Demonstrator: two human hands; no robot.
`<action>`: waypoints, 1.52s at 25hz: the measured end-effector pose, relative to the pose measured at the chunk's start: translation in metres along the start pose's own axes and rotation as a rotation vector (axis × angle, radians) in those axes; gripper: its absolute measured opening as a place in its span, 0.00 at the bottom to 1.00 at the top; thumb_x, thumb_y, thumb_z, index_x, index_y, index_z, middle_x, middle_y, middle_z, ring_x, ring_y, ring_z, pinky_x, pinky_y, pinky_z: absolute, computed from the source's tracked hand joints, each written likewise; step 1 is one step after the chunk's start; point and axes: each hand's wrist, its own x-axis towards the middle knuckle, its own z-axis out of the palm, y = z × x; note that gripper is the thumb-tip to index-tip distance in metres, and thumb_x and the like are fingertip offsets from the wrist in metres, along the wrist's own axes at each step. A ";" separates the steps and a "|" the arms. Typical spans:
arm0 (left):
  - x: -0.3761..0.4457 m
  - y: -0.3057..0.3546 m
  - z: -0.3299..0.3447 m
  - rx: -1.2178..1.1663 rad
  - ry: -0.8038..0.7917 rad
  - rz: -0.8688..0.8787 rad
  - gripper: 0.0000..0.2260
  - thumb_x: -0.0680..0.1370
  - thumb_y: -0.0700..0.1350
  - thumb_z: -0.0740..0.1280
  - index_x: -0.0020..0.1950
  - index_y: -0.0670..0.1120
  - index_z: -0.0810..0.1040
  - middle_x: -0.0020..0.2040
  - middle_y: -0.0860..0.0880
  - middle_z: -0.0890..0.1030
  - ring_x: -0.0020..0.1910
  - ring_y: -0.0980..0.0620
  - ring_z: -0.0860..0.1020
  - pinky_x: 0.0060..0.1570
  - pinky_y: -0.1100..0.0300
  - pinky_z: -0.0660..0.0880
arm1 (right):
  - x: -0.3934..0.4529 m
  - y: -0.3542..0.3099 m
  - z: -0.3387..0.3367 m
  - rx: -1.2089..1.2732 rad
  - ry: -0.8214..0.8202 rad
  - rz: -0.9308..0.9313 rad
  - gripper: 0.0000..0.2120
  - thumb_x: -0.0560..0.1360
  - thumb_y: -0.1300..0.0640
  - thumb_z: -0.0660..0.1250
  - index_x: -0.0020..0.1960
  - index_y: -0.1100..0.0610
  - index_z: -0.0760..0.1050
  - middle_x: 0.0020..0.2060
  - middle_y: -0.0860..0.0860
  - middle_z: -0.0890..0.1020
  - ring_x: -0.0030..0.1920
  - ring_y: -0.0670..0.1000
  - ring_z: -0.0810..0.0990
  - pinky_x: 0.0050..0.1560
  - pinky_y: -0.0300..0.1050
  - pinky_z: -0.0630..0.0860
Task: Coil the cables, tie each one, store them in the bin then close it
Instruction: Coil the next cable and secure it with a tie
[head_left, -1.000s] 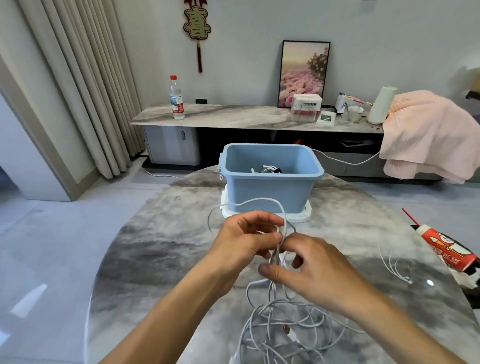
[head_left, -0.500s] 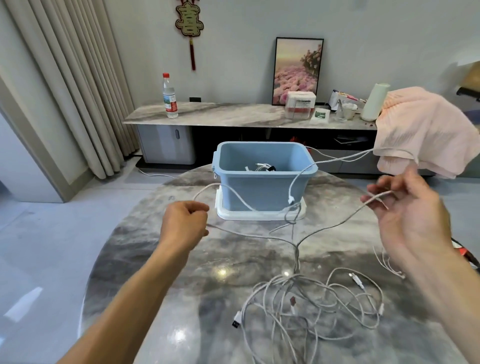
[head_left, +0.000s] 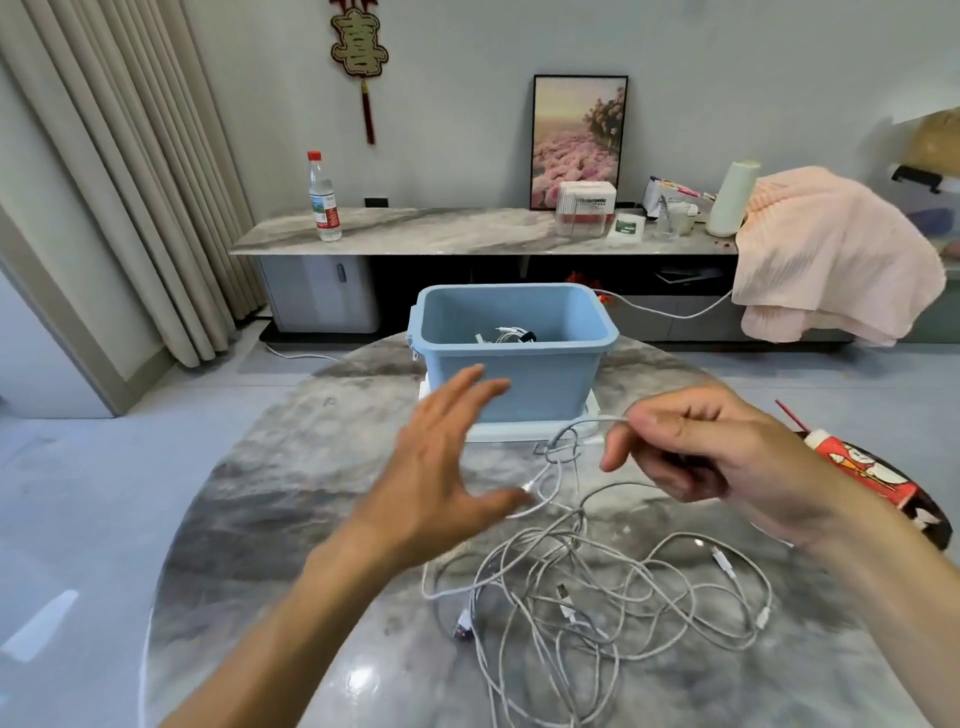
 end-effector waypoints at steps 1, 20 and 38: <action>0.000 0.008 0.007 -0.089 -0.055 0.067 0.28 0.71 0.57 0.74 0.69 0.55 0.72 0.72 0.59 0.69 0.71 0.62 0.65 0.72 0.64 0.58 | -0.001 -0.002 0.001 0.060 -0.024 -0.038 0.21 0.70 0.41 0.71 0.42 0.60 0.84 0.23 0.51 0.68 0.26 0.50 0.58 0.26 0.40 0.51; 0.000 0.035 -0.009 -1.096 -0.056 -0.360 0.16 0.79 0.53 0.66 0.34 0.47 0.75 0.27 0.52 0.58 0.24 0.57 0.53 0.22 0.66 0.53 | 0.022 0.027 0.034 -0.515 0.160 -0.172 0.19 0.74 0.54 0.66 0.65 0.51 0.77 0.54 0.44 0.83 0.57 0.42 0.79 0.59 0.40 0.72; 0.000 0.044 -0.010 -1.432 0.244 -0.378 0.09 0.77 0.46 0.62 0.54 0.47 0.77 0.49 0.48 0.86 0.57 0.49 0.82 0.64 0.44 0.69 | 0.029 0.045 0.103 -0.541 0.272 -0.059 0.08 0.83 0.53 0.55 0.54 0.49 0.73 0.32 0.47 0.77 0.32 0.48 0.75 0.38 0.53 0.74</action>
